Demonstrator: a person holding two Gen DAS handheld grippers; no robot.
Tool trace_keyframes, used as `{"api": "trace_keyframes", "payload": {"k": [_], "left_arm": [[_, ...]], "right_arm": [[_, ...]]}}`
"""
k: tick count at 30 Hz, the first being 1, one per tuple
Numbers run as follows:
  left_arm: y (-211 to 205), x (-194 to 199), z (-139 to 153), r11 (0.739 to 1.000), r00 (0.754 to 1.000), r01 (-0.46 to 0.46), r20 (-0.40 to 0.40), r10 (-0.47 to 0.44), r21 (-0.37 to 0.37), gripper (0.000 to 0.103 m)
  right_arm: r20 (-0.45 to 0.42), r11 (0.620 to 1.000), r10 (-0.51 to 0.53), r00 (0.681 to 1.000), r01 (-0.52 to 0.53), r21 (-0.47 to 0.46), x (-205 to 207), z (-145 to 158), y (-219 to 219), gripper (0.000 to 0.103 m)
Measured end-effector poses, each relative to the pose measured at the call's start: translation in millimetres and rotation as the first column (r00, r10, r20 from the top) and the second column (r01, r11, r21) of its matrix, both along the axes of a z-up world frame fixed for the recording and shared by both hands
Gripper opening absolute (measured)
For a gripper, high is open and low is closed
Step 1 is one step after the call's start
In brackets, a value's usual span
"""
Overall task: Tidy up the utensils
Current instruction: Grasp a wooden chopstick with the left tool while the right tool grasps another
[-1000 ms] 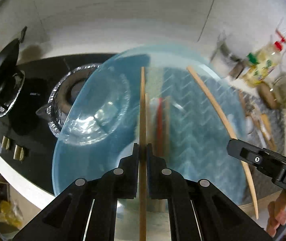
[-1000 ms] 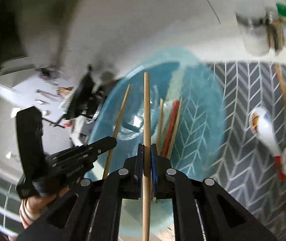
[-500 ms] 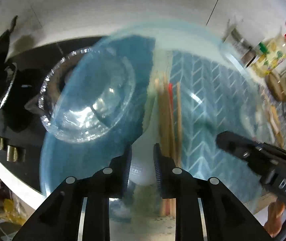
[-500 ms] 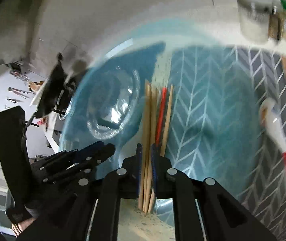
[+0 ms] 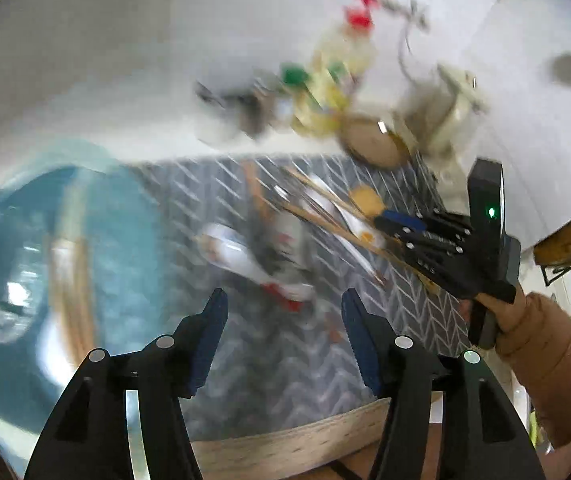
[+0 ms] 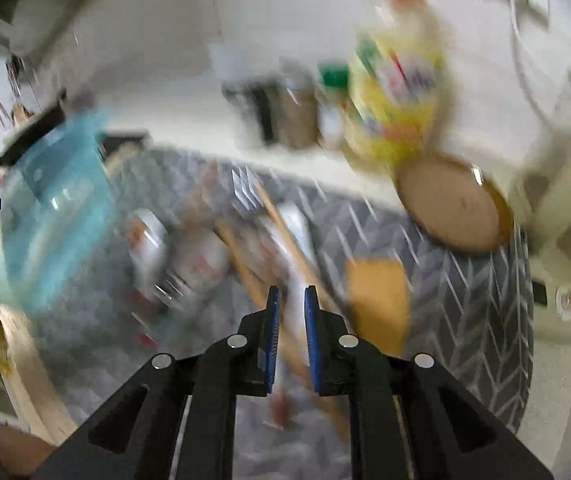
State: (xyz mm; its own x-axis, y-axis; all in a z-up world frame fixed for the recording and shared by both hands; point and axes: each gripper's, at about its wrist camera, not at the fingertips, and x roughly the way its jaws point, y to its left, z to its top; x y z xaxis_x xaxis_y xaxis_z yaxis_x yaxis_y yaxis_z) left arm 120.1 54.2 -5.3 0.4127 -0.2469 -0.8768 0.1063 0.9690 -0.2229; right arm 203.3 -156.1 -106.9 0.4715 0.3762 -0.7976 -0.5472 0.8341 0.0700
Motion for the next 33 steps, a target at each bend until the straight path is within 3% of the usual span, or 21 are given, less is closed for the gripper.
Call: {"api": "trace_keyframes", "payload": {"k": [5, 9, 13, 15, 18, 22, 25, 29, 33], "left_arm": [[-35, 26, -53, 0.998, 0.996, -0.058, -0.071, 0.060, 0.040, 0.060], [-27, 36, -70, 0.986, 0.983, -0.159, -0.079, 0.163, 0.054, 0.060], [-30, 51, -79, 0.978, 0.975, -0.199, -0.085, 0.204, 0.064, 0.060], [-37, 56, -81, 0.979, 0.975, -0.201, -0.094, 0.204, 0.032, 0.059], [-54, 65, -87, 0.978, 0.976, -0.191, -0.125, 0.180, -0.080, 0.054], [-78, 79, -108, 0.972, 0.964, -0.213, -0.182, 0.192, -0.099, 0.049], [-84, 91, -124, 0.952, 0.944, -0.278, -0.221, 0.246, -0.129, 0.047], [-92, 102, -127, 0.941, 0.937, -0.319, -0.189, 0.294, -0.116, 0.046], [-97, 112, -129, 0.938, 0.935, -0.329, -0.178, 0.307, -0.108, 0.037]], "right_arm": [[0.012, 0.990, 0.132, 0.991, -0.133, 0.042, 8, -18, -9, 0.012], [0.053, 0.982, 0.180, 0.982, -0.182, 0.046, 18, -20, -10, 0.012], [0.016, 0.976, 0.214, 0.977, -0.214, 0.034, 31, -31, -7, 0.012], [-0.004, 0.972, 0.225, 0.974, -0.224, 0.075, 33, -33, -12, 0.012], [-0.031, 0.974, 0.184, 0.982, -0.177, 0.142, 34, -37, -25, 0.004], [-0.090, 0.955, 0.099, 0.991, -0.069, 0.289, 32, -30, -50, 0.003], [-0.105, 0.934, 0.065, 0.992, -0.024, 0.357, 25, -21, -65, 0.003], [-0.085, 0.925, 0.058, 0.995, -0.022, 0.380, 13, -12, -73, 0.003], [-0.065, 0.956, 0.051, 0.997, -0.030, 0.292, 12, -18, -67, 0.003]]}}
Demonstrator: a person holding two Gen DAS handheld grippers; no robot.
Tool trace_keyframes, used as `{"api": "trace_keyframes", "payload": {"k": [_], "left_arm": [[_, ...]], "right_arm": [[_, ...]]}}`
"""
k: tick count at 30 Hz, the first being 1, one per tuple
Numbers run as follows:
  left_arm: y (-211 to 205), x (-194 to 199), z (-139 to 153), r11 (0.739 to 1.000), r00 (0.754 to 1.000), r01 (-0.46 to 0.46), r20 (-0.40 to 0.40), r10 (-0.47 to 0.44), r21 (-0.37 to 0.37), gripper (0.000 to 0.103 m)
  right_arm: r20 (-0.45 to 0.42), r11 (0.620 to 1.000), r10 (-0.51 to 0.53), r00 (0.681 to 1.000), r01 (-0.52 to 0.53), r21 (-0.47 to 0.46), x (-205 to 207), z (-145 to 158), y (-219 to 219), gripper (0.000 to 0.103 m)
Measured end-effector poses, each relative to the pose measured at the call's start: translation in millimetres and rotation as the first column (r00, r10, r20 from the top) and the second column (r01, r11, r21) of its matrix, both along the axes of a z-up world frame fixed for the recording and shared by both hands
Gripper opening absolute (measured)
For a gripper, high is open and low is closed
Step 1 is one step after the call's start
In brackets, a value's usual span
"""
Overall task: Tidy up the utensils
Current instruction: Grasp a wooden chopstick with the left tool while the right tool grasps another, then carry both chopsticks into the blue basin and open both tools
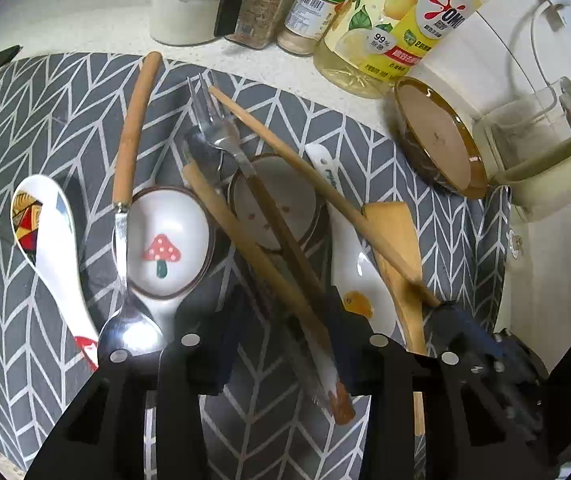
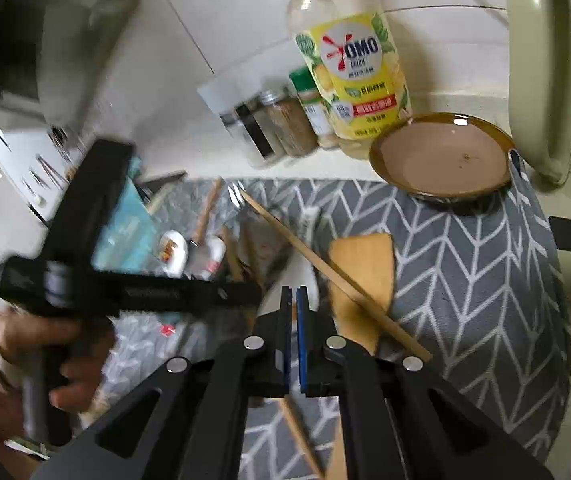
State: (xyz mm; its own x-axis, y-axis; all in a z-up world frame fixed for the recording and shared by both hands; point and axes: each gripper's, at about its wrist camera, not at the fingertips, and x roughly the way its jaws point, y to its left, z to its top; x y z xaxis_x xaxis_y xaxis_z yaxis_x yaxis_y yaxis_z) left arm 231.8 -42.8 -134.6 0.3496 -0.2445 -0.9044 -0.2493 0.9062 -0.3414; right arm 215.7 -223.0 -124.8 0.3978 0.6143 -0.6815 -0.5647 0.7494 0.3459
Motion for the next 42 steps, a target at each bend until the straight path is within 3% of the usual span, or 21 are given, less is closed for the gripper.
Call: {"api": "trace_keyframes", "payload": {"k": [2, 3, 5, 7, 10, 12, 17, 18, 19, 22, 27, 31, 35, 38, 42], "left_arm": [[0, 3, -2, 1.000, 1.000, 0.000, -0.012, 0.000, -0.004, 0.023], [1, 4, -2, 1.000, 1.000, -0.003, -0.018, 0.003, -0.018, 0.022], [4, 4, -2, 1.000, 1.000, 0.007, -0.024, -0.008, -0.024, 0.010], [5, 1, -4, 0.999, 0.998, 0.040, -0.045, -0.040, -0.021, 0.007], [6, -10, -1, 0.998, 0.997, 0.057, -0.049, -0.059, -0.038, 0.007], [5, -18, 4, 0.996, 0.996, 0.078, -0.045, -0.080, -0.038, 0.007], [13, -42, 24, 0.993, 0.993, 0.117, -0.007, -0.117, -0.036, 0.007], [14, -44, 28, 0.992, 0.992, 0.122, -0.001, -0.122, -0.034, 0.007], [16, -46, 32, 0.992, 0.992, 0.125, 0.003, -0.125, -0.029, 0.007], [23, -56, 47, 0.991, 0.991, 0.134, 0.018, -0.134, -0.010, 0.007], [43, -79, 78, 0.986, 0.985, 0.154, 0.064, -0.157, 0.059, 0.007], [65, -94, 114, 0.982, 0.976, 0.164, 0.127, -0.175, 0.090, 0.007], [99, -115, 160, 0.977, 0.959, 0.155, 0.216, -0.184, 0.145, 0.007], [151, -135, 193, 0.969, 0.951, 0.109, 0.261, -0.167, 0.222, 0.007], [222, -149, 194, 0.944, 0.964, 0.032, 0.239, -0.115, 0.328, 0.007]], "right_arm": [[0.044, 0.999, 0.010, 0.999, -0.008, -0.053, 2, 2, 6, 0.003], [0.065, 0.997, 0.023, 0.998, -0.018, -0.069, 2, 3, 8, 0.004], [0.111, 0.993, 0.050, 0.993, -0.038, -0.109, 7, 5, 14, 0.005], [0.121, 0.989, 0.071, 0.990, -0.055, -0.138, 14, 4, 18, 0.008], [0.122, 0.983, 0.124, 0.985, -0.105, -0.150, 24, 1, 26, 0.037], [0.149, 0.978, 0.160, 0.976, -0.136, -0.159, 28, -1, 31, 0.044], [0.111, 0.950, 0.235, 0.966, -0.204, -0.236, 47, -20, 53, 0.043], [0.119, 0.948, 0.241, 0.963, -0.206, -0.244, 47, -22, 55, 0.037], [0.126, 0.946, 0.249, 0.960, -0.213, -0.246, 47, -23, 57, 0.020], [0.119, 0.952, 0.227, 0.967, -0.194, -0.235, 41, -14, 58, 0.007], [0.114, 0.989, 0.103, 0.988, -0.090, -0.120, 17, 19, 48, 0.007], [0.063, 0.999, 0.031, 0.998, -0.033, 0.038, -2, 60, 56, 0.007], [0.062, 0.981, 0.033, 0.998, -0.044, 0.191, -26, 114, 88, 0.007], [0.033, 0.946, 0.070, 0.997, -0.077, 0.316, -47, 146, 137, 0.007], [-0.061, 0.928, 0.100, 0.993, -0.071, 0.366, -62, 145, 205, 0.007]]}}
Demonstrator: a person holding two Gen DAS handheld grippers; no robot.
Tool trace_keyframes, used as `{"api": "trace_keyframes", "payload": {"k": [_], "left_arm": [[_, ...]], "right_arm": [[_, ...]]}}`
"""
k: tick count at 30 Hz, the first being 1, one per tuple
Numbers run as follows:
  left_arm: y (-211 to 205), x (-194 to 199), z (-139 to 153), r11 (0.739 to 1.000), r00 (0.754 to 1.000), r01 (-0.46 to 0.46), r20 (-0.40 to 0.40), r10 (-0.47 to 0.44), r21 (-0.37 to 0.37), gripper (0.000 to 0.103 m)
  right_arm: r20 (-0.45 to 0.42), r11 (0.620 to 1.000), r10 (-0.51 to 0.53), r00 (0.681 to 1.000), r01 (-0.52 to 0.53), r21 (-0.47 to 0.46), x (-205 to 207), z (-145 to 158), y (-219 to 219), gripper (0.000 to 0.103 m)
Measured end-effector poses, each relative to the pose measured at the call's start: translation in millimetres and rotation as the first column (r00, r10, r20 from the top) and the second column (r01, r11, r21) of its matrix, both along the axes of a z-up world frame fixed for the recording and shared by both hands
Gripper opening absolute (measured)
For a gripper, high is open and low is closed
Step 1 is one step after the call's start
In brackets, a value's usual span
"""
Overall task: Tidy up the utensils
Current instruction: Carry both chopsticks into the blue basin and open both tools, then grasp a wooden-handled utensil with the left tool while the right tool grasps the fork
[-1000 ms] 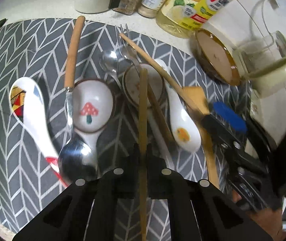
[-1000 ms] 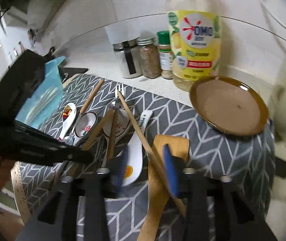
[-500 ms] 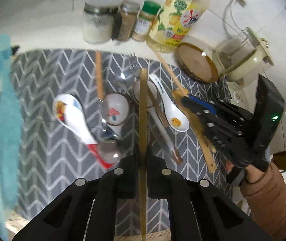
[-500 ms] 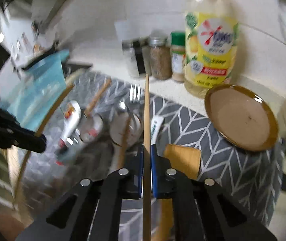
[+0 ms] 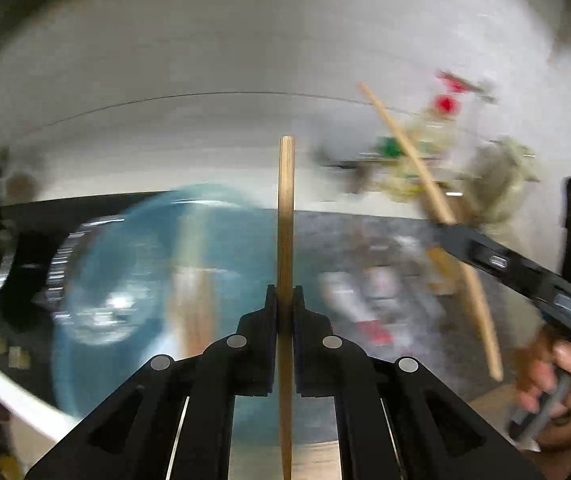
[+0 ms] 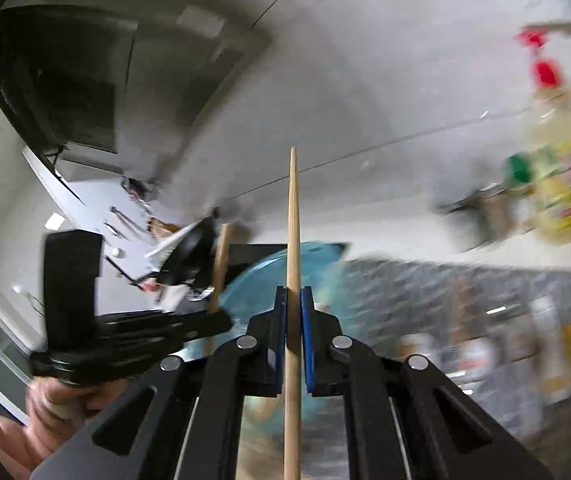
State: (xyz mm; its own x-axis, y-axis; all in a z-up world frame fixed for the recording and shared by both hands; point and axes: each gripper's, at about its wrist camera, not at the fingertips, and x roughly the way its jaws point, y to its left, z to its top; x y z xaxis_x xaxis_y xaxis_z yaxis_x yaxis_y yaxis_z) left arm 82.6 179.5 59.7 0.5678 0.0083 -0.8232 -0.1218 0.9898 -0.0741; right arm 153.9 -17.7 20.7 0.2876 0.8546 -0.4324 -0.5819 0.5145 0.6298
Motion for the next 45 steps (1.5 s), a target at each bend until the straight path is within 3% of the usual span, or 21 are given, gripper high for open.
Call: {"api": "trace_keyframes", "payload": {"k": [2, 7, 11, 16, 19, 21, 23, 24, 27, 29, 30, 31, 32, 34, 35, 36, 40, 43, 45], "left_arm": [[34, -2, -14, 0.999, 0.999, -0.027, -0.029, 0.028, 0.019, 0.007], [92, 5, -66, 0.997, 0.991, -0.065, -0.115, 0.069, 0.040, 0.008], [107, 17, -90, 0.998, 0.986, -0.060, -0.156, 0.057, -0.017, 0.009], [103, 35, -112, 0.999, 0.986, -0.001, -0.165, -0.005, -0.033, 0.010], [103, 40, -120, 0.998, 0.986, -0.019, -0.164, 0.010, -0.054, 0.010], [106, 38, -116, 0.998, 0.988, -0.035, -0.150, 0.026, -0.058, 0.012], [104, 34, -104, 0.998, 0.992, -0.047, -0.117, 0.042, -0.043, 0.032], [100, 29, -89, 0.998, 0.996, -0.050, -0.077, 0.047, -0.029, 0.034], [79, 11, -41, 1.000, 0.998, -0.010, 0.056, 0.011, -0.014, 0.050], [50, -5, -1, 0.999, 0.982, 0.041, 0.183, -0.042, 0.008, 0.074], [36, -9, 12, 0.998, 0.971, 0.068, 0.226, -0.070, 0.020, 0.078], [16, -16, 26, 0.994, 0.956, 0.104, 0.273, -0.111, 0.040, 0.087], [-5, -20, 35, 0.989, 0.942, 0.131, 0.303, -0.144, 0.062, 0.092], [-41, -22, 41, 0.981, 0.922, 0.184, 0.334, -0.196, 0.068, 0.094], [-55, -21, 39, 0.978, 0.921, 0.198, 0.330, -0.208, 0.064, 0.094], [-75, -13, 29, 0.974, 0.923, 0.220, 0.312, -0.225, 0.052, 0.094], [-134, 29, -32, 0.973, 0.958, 0.233, 0.175, -0.228, -0.005, 0.094], [-155, 61, -86, 0.981, 0.979, 0.192, 0.068, -0.190, -0.027, 0.088], [-158, 80, -118, 0.986, 0.986, 0.163, -0.016, -0.163, -0.039, 0.084]], "right_arm": [[-0.078, 0.999, 0.010, 0.997, -0.013, -0.034, -8, -19, 42, 0.007], [-0.178, 0.980, -0.028, 0.984, -0.008, -0.200, -12, -66, 116, 0.007], [-0.249, 0.959, -0.112, 0.962, 0.039, -0.282, -7, -94, 142, 0.007], [-0.230, 0.925, -0.168, 0.959, 0.073, -0.373, -8, -104, 166, 0.008], [-0.247, 0.905, -0.158, 0.956, 0.040, -0.425, -6, -110, 173, 0.009], [-0.207, 0.893, -0.154, 0.966, 0.046, -0.448, -9, -103, 170, 0.009], [-0.127, 0.887, -0.169, 0.977, 0.094, -0.453, -10, -86, 152, 0.009], [-0.096, 0.891, -0.173, 0.980, 0.114, -0.440, -9, -78, 144, 0.009], [0.024, 0.942, -0.150, 0.988, 0.150, -0.301, -12, -37, 96, 0.009], [0.134, 0.959, -0.134, 0.982, 0.162, -0.232, -17, -12, 56, 0.015], [0.218, 0.957, -0.146, 0.965, 0.193, -0.217, -22, -1, 33, 0.031], [0.291, 0.951, -0.158, 0.944, 0.224, -0.211, -26, 4, 8, 0.057], [0.341, 0.945, -0.167, 0.925, 0.249, -0.213, -27, 4, -12, 0.069], [0.383, 0.904, -0.199, 0.902, 0.320, -0.285, -19, -14, -57, 0.070], [0.366, 0.865, -0.233, 0.901, 0.364, -0.347, -11, -32, -81, 0.070], [0.346, 0.852, -0.252, 0.904, 0.377, -0.363, -7, -43, -96, 0.070], [0.224, 0.833, -0.309, 0.924, 0.377, -0.406, 3, -97, -155, 0.067], [0.165, 0.836, -0.298, 0.940, 0.340, -0.431, 7, -127, -176, 0.050], [0.154, 0.829, -0.291, 0.944, 0.329, -0.451, 9, -140, -184, 0.048]]}}
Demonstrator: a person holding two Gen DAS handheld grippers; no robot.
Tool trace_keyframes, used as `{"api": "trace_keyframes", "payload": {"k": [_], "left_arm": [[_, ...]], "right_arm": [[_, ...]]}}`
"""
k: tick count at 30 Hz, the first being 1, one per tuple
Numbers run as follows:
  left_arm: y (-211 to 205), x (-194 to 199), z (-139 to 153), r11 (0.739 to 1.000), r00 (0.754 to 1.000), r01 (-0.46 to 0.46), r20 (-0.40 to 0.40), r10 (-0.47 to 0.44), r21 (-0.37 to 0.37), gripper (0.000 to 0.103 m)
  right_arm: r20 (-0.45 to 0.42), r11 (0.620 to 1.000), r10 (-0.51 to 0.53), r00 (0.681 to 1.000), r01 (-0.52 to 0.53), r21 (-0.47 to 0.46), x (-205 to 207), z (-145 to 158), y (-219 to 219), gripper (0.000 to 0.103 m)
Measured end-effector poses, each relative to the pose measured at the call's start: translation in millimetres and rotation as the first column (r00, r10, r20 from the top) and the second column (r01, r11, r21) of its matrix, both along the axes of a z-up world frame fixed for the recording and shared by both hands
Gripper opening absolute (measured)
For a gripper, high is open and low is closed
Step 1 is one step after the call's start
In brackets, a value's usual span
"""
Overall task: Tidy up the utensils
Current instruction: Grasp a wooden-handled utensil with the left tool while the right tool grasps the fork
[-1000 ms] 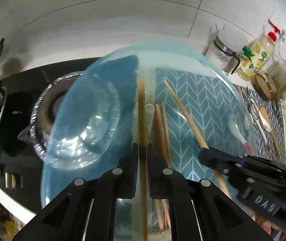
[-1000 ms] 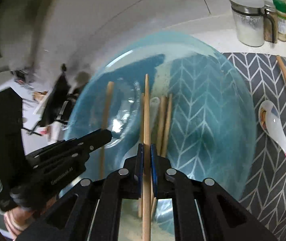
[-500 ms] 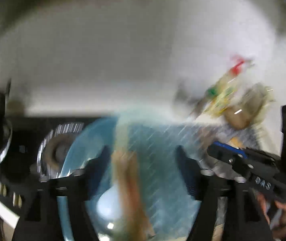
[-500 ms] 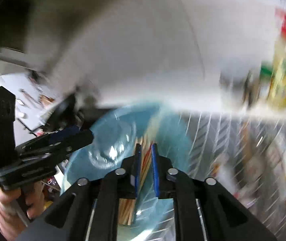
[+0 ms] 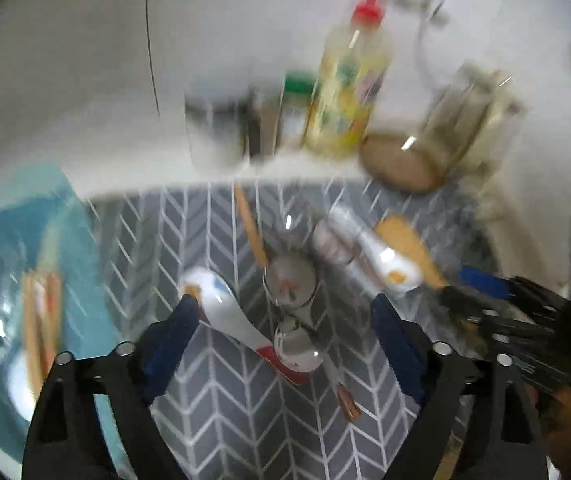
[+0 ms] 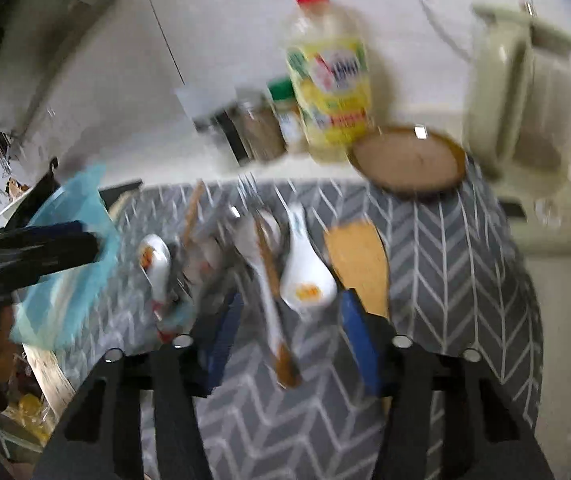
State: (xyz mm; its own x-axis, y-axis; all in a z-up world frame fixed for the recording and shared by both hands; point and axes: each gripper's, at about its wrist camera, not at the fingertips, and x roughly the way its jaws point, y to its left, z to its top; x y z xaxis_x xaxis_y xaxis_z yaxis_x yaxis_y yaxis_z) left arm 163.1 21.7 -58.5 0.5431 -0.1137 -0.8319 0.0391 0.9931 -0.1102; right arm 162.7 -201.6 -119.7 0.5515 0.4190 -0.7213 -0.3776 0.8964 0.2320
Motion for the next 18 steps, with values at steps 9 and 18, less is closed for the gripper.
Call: {"api": "trace_keyframes", "payload": {"k": [9, 18], "left_arm": [[15, 50, -46, 0.989, 0.987, -0.144, -0.079, 0.141, -0.038, 0.073], [20, 76, -64, 0.977, 0.974, -0.200, -0.126, 0.189, -0.079, 0.050]], "right_arm": [[0.029, 0.981, 0.187, 0.982, -0.188, 0.036, 36, -12, 27, 0.035], [0.011, 0.965, 0.262, 0.965, -0.262, -0.012, 71, -29, 74, 0.029]]}}
